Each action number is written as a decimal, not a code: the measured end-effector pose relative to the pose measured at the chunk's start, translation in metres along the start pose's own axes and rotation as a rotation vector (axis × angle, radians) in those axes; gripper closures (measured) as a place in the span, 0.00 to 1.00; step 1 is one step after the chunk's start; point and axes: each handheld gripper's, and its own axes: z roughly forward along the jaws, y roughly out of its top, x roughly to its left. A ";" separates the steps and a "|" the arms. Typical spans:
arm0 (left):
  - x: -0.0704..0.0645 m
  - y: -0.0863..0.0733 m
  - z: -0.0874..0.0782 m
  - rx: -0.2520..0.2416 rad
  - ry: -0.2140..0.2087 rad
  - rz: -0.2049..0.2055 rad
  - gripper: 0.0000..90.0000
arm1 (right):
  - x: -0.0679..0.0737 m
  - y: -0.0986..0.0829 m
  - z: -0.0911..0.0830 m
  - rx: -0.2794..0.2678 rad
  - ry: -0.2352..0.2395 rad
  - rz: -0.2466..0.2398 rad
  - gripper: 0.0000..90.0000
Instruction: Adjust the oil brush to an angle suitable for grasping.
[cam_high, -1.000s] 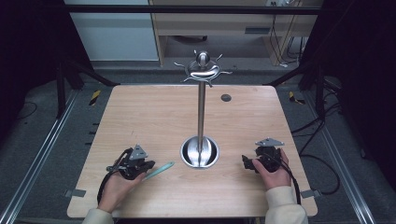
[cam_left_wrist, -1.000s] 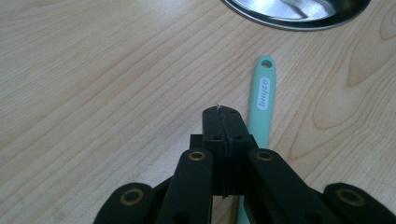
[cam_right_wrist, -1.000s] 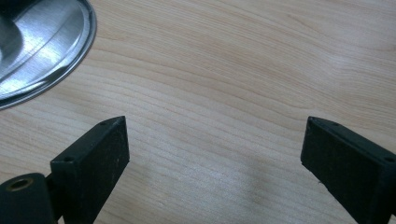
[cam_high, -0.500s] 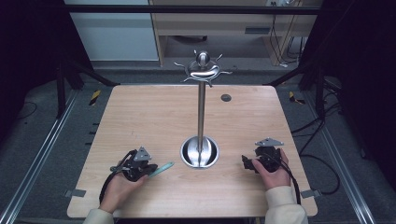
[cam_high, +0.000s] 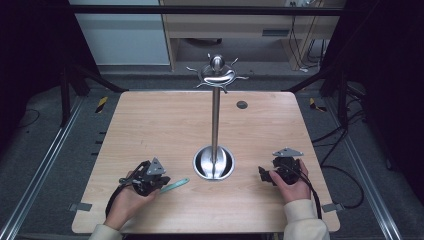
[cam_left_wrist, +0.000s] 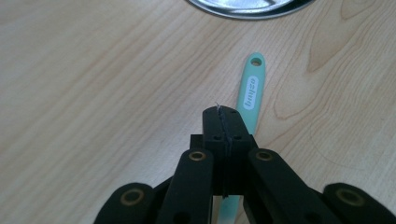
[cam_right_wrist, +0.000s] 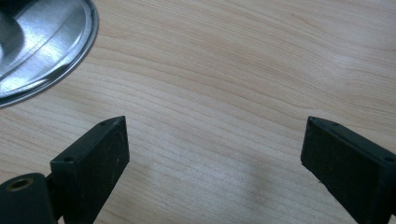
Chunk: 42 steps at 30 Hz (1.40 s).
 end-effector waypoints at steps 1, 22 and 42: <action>0.000 0.002 -0.003 0.016 0.000 0.009 0.99 | 0.000 0.000 0.000 0.000 -0.001 0.000 0.09; 0.002 0.012 -0.016 0.347 -0.033 0.133 0.83 | -0.002 0.000 -0.003 -0.009 -0.002 0.003 0.09; -0.002 0.015 0.010 0.450 -0.071 0.170 0.81 | -0.003 0.000 -0.002 -0.011 0.002 0.013 0.09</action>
